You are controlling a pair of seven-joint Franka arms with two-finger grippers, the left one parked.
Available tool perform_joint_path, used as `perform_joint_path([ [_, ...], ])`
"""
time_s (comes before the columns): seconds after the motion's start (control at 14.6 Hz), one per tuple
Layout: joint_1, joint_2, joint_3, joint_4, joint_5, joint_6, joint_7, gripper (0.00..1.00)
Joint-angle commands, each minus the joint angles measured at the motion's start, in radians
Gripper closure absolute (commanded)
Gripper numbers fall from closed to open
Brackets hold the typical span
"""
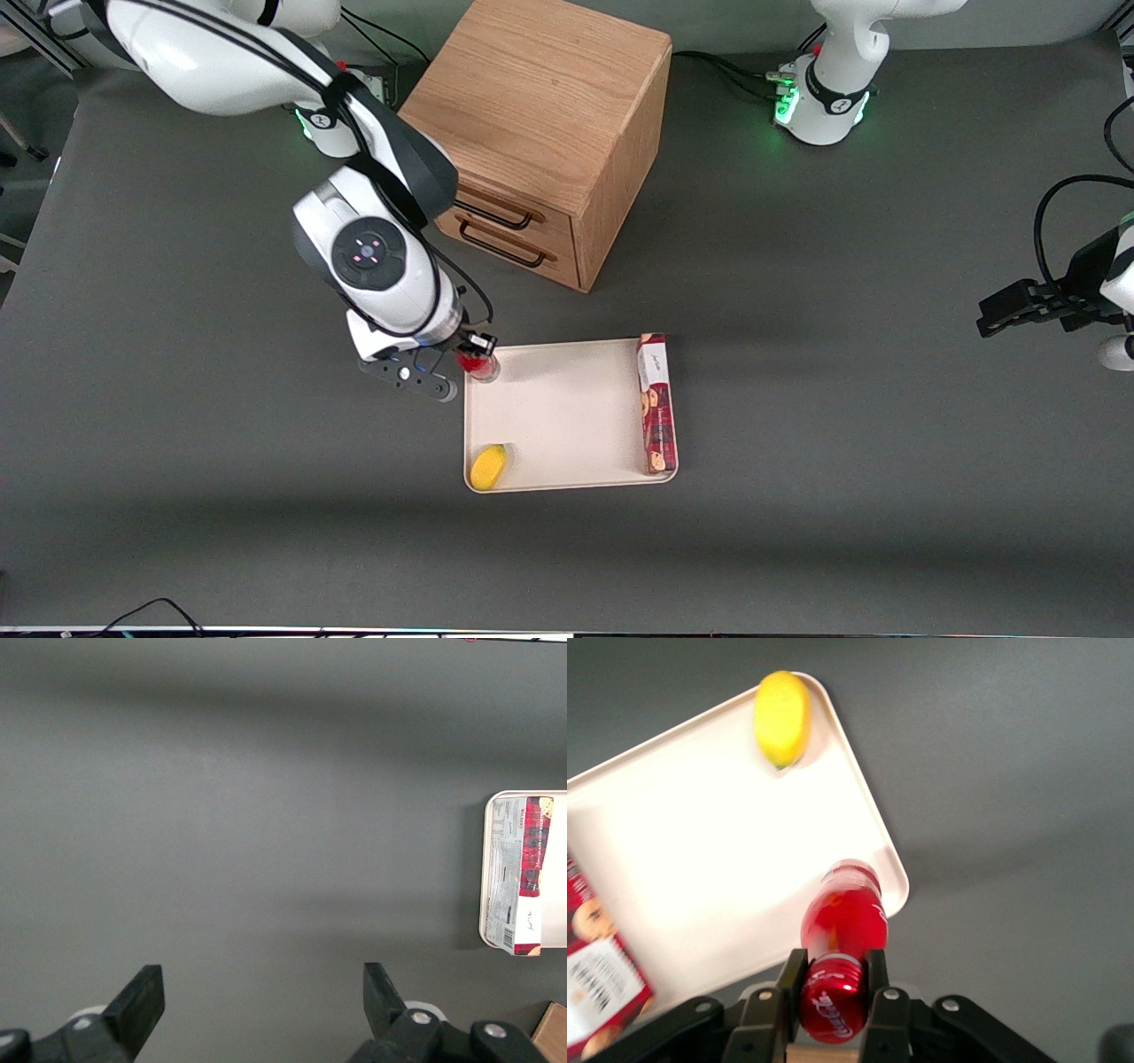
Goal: Place coke bottle on tray
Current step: 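Carry the bottle past the wooden box and lower it onto the white tray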
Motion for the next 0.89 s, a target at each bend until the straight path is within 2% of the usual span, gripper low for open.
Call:
perform_joint_path([
  [0.0, -0.009, 0.021, 0.022, -0.017, -0.089, 0.037, 0.095, 1.0],
  [0.21, -0.006, 0.039, 0.022, -0.018, -0.103, 0.062, 0.104, 1.0],
  [0.27, -0.004, 0.041, 0.022, -0.018, -0.103, 0.066, 0.104, 0.92],
  [0.34, -0.004, 0.043, 0.02, -0.018, -0.107, 0.066, 0.104, 0.75],
  [0.41, -0.004, 0.043, 0.022, -0.018, -0.108, 0.066, 0.104, 0.52],
  [0.48, -0.004, 0.041, 0.022, -0.018, -0.108, 0.065, 0.103, 0.19],
  [0.62, -0.004, 0.023, 0.022, -0.015, -0.109, 0.052, 0.091, 0.13],
  [0.75, -0.01, -0.031, 0.03, -0.008, -0.108, 0.01, 0.081, 0.0],
  [0.82, -0.017, -0.072, 0.03, -0.003, -0.106, -0.021, 0.062, 0.0],
])
